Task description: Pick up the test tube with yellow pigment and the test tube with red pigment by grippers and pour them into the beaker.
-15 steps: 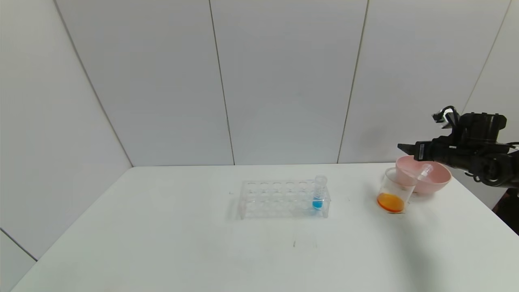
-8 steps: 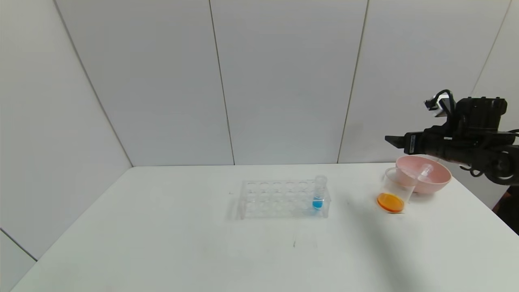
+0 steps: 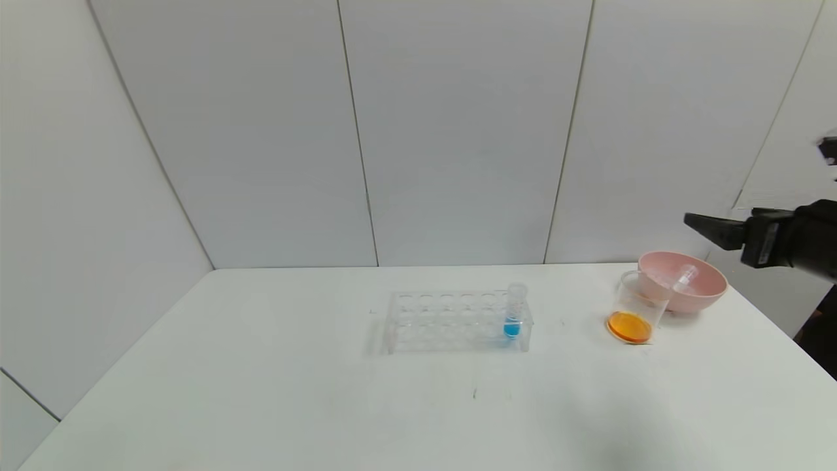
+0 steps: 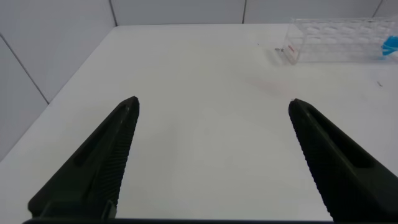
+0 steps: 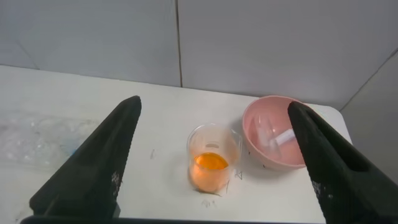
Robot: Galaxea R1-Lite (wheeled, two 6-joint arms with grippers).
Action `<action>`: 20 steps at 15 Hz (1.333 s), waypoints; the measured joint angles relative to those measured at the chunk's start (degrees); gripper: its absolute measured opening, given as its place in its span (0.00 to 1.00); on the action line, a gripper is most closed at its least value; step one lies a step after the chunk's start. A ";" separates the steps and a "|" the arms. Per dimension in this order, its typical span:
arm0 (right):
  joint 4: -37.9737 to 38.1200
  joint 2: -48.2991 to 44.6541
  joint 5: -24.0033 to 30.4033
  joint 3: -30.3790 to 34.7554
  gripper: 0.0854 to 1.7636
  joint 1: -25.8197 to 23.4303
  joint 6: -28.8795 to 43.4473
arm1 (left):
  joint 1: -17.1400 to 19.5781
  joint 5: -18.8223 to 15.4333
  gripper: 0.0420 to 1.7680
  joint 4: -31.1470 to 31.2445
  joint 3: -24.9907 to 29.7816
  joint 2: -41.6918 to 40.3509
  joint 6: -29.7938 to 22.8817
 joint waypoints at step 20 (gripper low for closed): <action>23.00 -81.20 -0.35 18.19 0.96 0.40 -0.13 | 0.00 0.00 0.97 0.00 0.00 0.00 0.02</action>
